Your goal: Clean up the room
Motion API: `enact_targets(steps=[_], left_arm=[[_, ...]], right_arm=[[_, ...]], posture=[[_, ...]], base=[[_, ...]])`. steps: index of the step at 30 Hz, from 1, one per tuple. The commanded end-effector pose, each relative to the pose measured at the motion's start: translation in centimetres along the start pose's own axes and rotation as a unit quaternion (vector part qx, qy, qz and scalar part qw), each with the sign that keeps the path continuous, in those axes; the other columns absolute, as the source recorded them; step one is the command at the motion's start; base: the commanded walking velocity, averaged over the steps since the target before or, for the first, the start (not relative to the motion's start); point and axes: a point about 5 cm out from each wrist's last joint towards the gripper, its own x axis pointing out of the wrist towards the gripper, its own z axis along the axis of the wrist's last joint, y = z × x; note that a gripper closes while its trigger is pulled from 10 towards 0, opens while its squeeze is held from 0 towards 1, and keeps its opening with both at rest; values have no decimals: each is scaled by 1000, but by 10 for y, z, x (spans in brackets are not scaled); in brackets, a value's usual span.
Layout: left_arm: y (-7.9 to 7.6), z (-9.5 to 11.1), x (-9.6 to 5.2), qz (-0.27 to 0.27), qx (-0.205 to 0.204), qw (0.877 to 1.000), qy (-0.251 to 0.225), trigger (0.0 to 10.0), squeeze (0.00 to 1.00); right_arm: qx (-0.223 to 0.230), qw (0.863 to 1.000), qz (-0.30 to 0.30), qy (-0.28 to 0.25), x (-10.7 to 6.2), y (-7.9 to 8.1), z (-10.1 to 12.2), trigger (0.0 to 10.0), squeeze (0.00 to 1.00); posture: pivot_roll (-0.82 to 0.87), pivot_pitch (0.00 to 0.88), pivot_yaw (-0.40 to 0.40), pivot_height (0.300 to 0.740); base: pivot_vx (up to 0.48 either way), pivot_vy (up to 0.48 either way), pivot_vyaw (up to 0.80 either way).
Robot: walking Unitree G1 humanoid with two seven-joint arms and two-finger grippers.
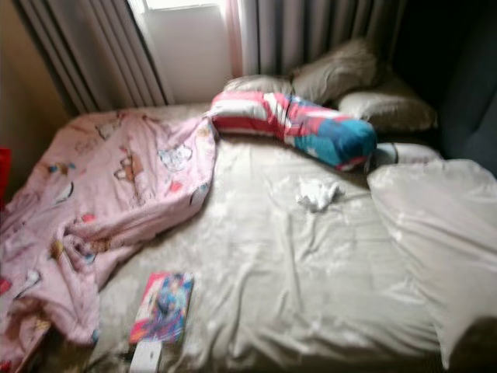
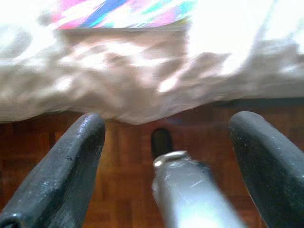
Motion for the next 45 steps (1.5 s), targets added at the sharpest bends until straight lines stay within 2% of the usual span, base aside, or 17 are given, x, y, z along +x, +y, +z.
enact_targets(steps=[1,11,26,29,34,39,43,44,45], left_arm=[[2,-12,-2,5,0,1000,24,10000,0],[2,-11,-2,5,-1,1000,22,10000,0],[-1,-12,-2,3,-7,1000,20,10000,0],[-1,-11,-2,2,-9,1000,15,10000,0],[-2,-5,-1,1,-13,1000,2,10000,0],[-4,15,1,-3,-20,999,-47,10000,0],[-2,24,2,0,-27,997,-72,10000,0],[-2,37,2,0,-36,993,-108,10000,0],[-2,43,1,-1,-40,992,-122,10000,0]], right_arm=[[0,1000,4,15,-2,2,-10,10000,0],[-9,1000,5,5,-1,2,-5,10000,0],[-4,1000,7,-18,1,3,8,10000,0],[-4,1000,9,-28,2,5,13,10000,0],[-8,998,11,-54,4,6,28,10000,0],[-12,992,28,-125,5,13,63,10000,0],[-16,987,32,-157,5,15,77,10000,0],[-14,979,29,-200,3,14,95,10000,0],[-12,976,29,-217,1,14,102,10000,0]], posture=[[-10,165,56,740],[-11,161,53,740],[-14,161,41,740],[-18,160,39,740],[-26,156,31,740],[-27,150,19,740],[-28,147,14,740],[-29,145,5,740],[-29,144,3,740]], base=[[0,364,0],[0,362,526],[0,356,0],[0,0,0],[0,0,0],[0,0,0],[0,0,0],[0,0,0],[0,0,0]])
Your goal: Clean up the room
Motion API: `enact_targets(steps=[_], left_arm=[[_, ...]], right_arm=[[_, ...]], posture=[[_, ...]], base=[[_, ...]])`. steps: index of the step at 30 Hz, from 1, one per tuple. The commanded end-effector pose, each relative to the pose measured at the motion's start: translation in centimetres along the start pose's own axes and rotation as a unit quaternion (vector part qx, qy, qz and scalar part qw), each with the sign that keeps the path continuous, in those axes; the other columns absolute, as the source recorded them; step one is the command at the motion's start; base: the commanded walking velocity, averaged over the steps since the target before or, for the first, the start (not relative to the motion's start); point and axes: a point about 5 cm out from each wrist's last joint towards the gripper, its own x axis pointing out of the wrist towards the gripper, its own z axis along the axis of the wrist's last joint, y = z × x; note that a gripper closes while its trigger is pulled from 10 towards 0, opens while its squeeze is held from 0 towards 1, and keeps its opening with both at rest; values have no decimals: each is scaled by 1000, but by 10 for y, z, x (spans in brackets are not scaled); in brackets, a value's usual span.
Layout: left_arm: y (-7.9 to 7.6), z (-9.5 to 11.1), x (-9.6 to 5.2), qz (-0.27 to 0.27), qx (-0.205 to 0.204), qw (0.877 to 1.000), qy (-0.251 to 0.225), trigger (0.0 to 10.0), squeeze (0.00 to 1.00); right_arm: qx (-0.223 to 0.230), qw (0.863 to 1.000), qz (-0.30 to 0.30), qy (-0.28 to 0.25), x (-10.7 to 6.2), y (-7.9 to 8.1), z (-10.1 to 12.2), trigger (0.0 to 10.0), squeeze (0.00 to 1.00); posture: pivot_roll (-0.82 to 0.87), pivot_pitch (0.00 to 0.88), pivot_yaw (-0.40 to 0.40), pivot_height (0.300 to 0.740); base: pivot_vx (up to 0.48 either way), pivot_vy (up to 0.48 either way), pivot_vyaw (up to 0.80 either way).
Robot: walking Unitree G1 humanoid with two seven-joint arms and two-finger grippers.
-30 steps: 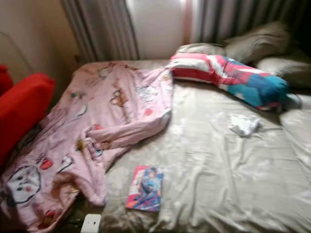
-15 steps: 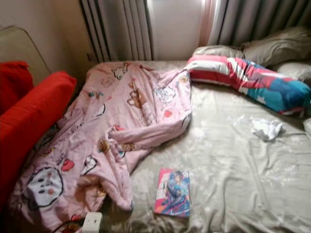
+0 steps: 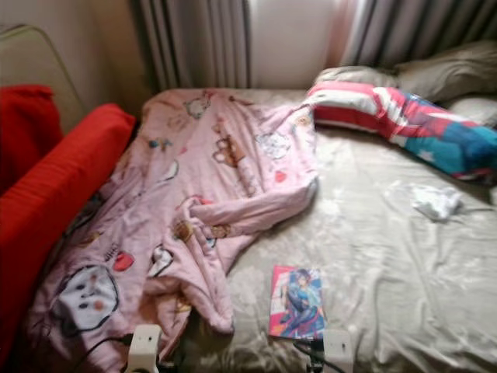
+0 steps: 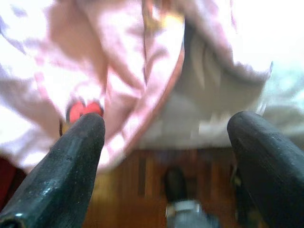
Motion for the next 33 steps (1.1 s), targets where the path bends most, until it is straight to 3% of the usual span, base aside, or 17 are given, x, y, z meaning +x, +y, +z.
enact_targets(steps=[1,6,10,12,19,29,33], left_arm=[[1,5,0,1,-16,1000,-21,10000,0],[-2,26,2,-7,-9,996,-89,10000,0],[39,30,-13,-4,-18,986,-167,10000,0],[44,42,-19,-11,-12,977,-210,10000,0],[29,73,-24,-19,-9,959,-282,10000,0],[24,90,-29,-28,-14,952,-306,10000,0],[23,89,-30,-30,-14,952,-304,10000,0]], right_arm=[[7,1000,-7,-29,1,-4,9,10000,0],[4,995,-15,-100,2,-7,31,10000,0],[11,990,-18,-136,0,-7,40,10000,0],[9,988,-11,-154,-1,-2,44,10000,0],[15,981,-15,-194,-3,4,58,10000,0],[10,981,-21,-195,0,6,66,10000,0],[9,981,-22,-193,0,7,66,10000,0]], posture=[[-29,144,3,740],[-32,138,-6,740],[-28,137,-8,740],[-33,132,-5,740],[-26,130,-3,740],[-19,157,-4,740],[-19,165,-4,705]], base=[[0,0,0],[0,0,0],[0,0,0],[0,0,0],[0,0,0],[0,0,0],[0,0,0]])
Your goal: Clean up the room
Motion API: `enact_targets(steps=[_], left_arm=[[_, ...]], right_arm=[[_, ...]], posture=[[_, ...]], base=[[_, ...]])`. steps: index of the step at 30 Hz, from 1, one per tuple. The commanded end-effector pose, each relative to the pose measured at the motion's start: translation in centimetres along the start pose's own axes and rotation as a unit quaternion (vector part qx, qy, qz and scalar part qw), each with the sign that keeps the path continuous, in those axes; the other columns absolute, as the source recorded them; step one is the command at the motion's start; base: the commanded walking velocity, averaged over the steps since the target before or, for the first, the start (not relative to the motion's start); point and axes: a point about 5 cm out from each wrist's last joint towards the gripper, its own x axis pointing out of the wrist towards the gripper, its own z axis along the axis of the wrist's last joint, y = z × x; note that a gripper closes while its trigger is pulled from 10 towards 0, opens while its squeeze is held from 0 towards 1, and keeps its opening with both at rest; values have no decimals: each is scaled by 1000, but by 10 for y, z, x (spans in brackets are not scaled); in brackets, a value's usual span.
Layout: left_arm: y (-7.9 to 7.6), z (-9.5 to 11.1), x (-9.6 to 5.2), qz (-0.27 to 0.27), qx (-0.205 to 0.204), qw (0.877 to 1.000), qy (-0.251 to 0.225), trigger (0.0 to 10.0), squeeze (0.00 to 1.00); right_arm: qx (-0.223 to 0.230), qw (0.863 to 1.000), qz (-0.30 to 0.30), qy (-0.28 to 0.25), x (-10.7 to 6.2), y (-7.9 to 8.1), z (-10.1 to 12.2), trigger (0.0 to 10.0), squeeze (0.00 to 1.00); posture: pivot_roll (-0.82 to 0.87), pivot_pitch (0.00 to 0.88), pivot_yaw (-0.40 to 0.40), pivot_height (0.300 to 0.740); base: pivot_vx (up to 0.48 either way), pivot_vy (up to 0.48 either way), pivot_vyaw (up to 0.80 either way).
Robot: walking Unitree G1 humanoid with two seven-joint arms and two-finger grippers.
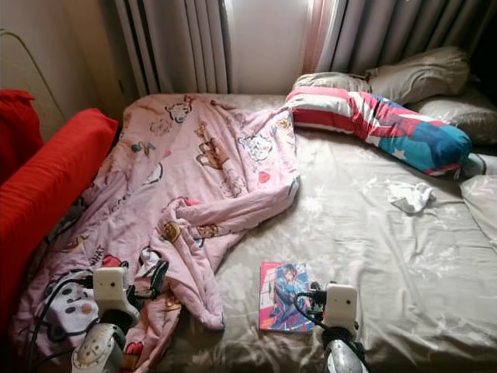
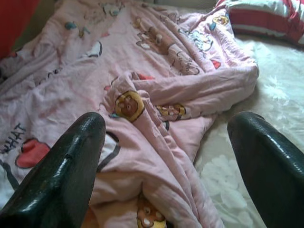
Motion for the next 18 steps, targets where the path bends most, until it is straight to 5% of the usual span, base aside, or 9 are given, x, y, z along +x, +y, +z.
enact_targets(steps=[1,18], left_arm=[[0,-3,-4,0,0,1000,8,10000,0],[-1,-2,-7,0,-3,1000,20,10000,0]], right_arm=[[-1,1000,-2,5,0,-1,-1,10000,0],[4,1000,18,-4,3,11,4,10000,0]], posture=[[-17,173,-2,700],[-10,184,0,651]], base=[[0,0,0],[0,0,0]])
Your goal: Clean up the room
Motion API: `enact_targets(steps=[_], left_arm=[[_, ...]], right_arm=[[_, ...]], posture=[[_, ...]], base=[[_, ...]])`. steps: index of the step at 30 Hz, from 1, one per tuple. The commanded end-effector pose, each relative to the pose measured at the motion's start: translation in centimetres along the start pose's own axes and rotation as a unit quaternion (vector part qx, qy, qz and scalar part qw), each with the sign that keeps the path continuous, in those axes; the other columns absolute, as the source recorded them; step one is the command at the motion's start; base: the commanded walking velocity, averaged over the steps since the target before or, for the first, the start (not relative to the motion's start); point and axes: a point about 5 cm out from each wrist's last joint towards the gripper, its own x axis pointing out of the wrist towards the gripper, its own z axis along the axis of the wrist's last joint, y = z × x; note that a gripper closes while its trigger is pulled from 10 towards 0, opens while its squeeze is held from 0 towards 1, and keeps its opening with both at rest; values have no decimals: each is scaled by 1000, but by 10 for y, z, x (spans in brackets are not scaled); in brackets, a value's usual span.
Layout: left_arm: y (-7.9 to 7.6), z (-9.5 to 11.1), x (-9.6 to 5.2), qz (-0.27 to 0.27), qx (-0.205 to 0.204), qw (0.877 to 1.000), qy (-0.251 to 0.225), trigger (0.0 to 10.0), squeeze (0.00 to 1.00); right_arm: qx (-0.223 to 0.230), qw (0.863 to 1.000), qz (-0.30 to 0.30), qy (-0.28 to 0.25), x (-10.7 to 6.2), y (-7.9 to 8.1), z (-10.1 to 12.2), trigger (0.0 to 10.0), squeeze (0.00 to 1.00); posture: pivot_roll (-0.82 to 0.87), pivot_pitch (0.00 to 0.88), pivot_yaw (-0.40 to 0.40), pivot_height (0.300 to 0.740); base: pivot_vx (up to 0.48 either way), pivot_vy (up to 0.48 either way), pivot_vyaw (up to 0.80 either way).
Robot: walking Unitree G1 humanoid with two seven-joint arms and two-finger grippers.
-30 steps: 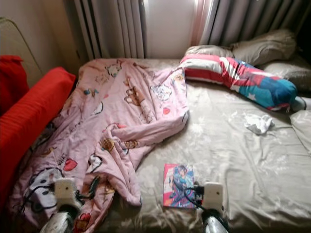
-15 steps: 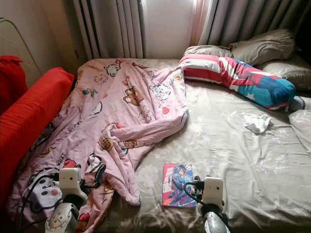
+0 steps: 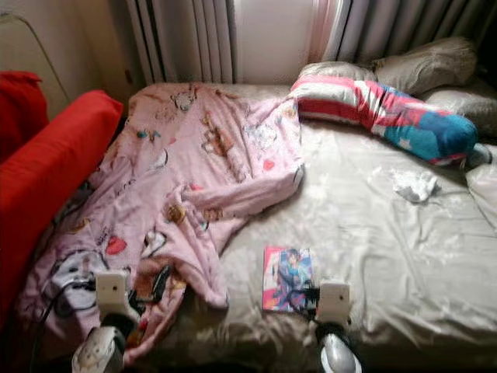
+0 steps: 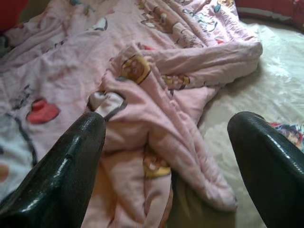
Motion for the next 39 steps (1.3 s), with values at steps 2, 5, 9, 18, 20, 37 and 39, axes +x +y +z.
enact_targets(steps=[2,5,9,18,20,37,39], left_arm=[[1,-1,-2,2,-1,1000,9,10000,0],[0,-1,-2,2,-1,1000,11,10000,0],[0,-1,-2,1,0,1000,14,10000,0],[1,-1,-1,0,1,1000,14,10000,0],[1,-1,-1,0,1,1000,14,10000,0],[1,-1,-1,0,1,1000,14,10000,0],[1,-1,-1,0,1,1000,14,10000,0]], right_arm=[[3,1000,1,1,0,0,1,10000,0],[3,1000,5,2,1,2,1,10000,0],[4,1000,8,8,0,4,-2,10000,0],[5,1000,8,12,1,5,-3,10000,0],[5,1000,8,12,1,5,-3,10000,0],[5,1000,8,12,1,5,-3,10000,0],[5,1000,8,12,1,5,-3,10000,0]], posture=[[-10,184,0,651],[-9,186,1,651],[-7,185,2,651],[-6,185,6,651],[-6,185,6,651],[-6,185,6,651],[-6,185,6,651]], base=[[0,0,0],[0,0,0],[0,0,0],[0,0,0],[0,0,0],[0,0,0],[0,0,0]])
